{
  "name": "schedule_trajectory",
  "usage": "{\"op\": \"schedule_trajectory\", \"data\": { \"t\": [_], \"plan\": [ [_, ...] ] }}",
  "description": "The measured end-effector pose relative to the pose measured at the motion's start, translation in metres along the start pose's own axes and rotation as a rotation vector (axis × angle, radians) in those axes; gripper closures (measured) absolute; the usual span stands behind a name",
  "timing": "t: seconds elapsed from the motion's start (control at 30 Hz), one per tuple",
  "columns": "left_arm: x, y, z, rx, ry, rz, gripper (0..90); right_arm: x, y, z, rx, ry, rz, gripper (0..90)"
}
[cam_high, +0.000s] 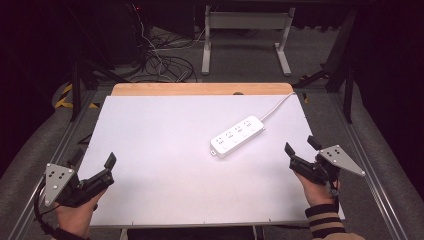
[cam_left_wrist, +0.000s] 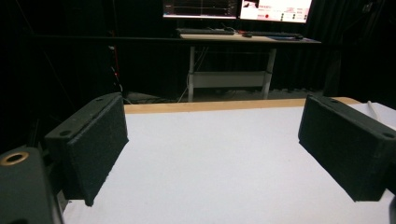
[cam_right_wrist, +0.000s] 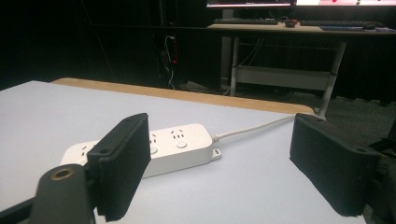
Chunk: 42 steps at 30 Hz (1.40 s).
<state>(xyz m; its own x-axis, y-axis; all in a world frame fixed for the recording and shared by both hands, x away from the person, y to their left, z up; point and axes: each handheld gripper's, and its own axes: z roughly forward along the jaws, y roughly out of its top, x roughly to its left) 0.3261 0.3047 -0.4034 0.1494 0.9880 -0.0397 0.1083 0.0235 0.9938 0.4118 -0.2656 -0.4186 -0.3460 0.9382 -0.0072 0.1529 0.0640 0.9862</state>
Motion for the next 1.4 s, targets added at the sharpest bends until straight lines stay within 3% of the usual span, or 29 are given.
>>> {"op": "schedule_trajectory", "data": {
  "t": [0.43, 0.7, 0.9, 0.93, 1.07, 1.1, 1.13, 1.17, 1.2, 1.23, 1.27, 1.4],
  "plan": [
    [0.000, 0.000, 0.001, 0.006, 0.000, 0.001, 8.6, 0.000, 0.000, 0.000, -0.001, 0.001, 0.001, 18.5],
    [0.000, 0.000, 0.000, 0.007, -0.001, 0.001, 8.6, 0.002, -0.001, 0.003, 0.013, 0.000, 0.013, 10.3],
    [0.002, 0.000, 0.000, 0.007, 0.000, -0.010, 8.6, 0.005, 0.000, 0.004, 0.010, 0.011, 0.003, 18.8],
    [0.002, 0.000, 0.000, 0.007, 0.002, -0.010, 8.5, 0.005, 0.001, 0.003, 0.011, 0.020, 0.010, 22.9],
    [0.002, 0.000, -0.002, 0.008, 0.007, -0.007, 8.6, 0.003, 0.002, 0.004, 0.018, 0.003, 0.040, 24.0],
    [0.002, 0.000, -0.002, 0.009, 0.009, -0.007, 8.6, 0.003, 0.003, 0.005, 0.016, -0.021, 0.049, 26.6],
    [0.003, -0.001, -0.002, 0.008, 0.010, -0.009, 8.6, 0.002, 0.004, 0.006, 0.019, -0.023, 0.070, 36.2],
    [0.003, -0.001, -0.002, 0.008, 0.010, -0.009, 8.6, 0.002, 0.004, 0.006, 0.019, -0.023, 0.070, 36.2],
    [0.004, -0.001, -0.003, 0.009, 0.015, -0.011, 8.5, 0.001, 0.007, 0.006, 0.040, 0.018, 0.091, 64.7],
    [0.004, -0.001, -0.004, 0.008, 0.017, -0.014, 8.6, 0.002, 0.009, 0.005, 0.061, 0.035, 0.094, 81.3],
    [0.005, -0.001, -0.004, 0.008, 0.017, -0.015, 8.6, 0.003, 0.011, 0.005, 0.085, 0.050, 0.078, 89.8],
    [0.005, -0.001, -0.005, 0.008, 0.019, -0.014, 8.6, 0.008, 0.015, 0.003, 0.090, 0.032, 0.036, 90.0]
  ]
}}
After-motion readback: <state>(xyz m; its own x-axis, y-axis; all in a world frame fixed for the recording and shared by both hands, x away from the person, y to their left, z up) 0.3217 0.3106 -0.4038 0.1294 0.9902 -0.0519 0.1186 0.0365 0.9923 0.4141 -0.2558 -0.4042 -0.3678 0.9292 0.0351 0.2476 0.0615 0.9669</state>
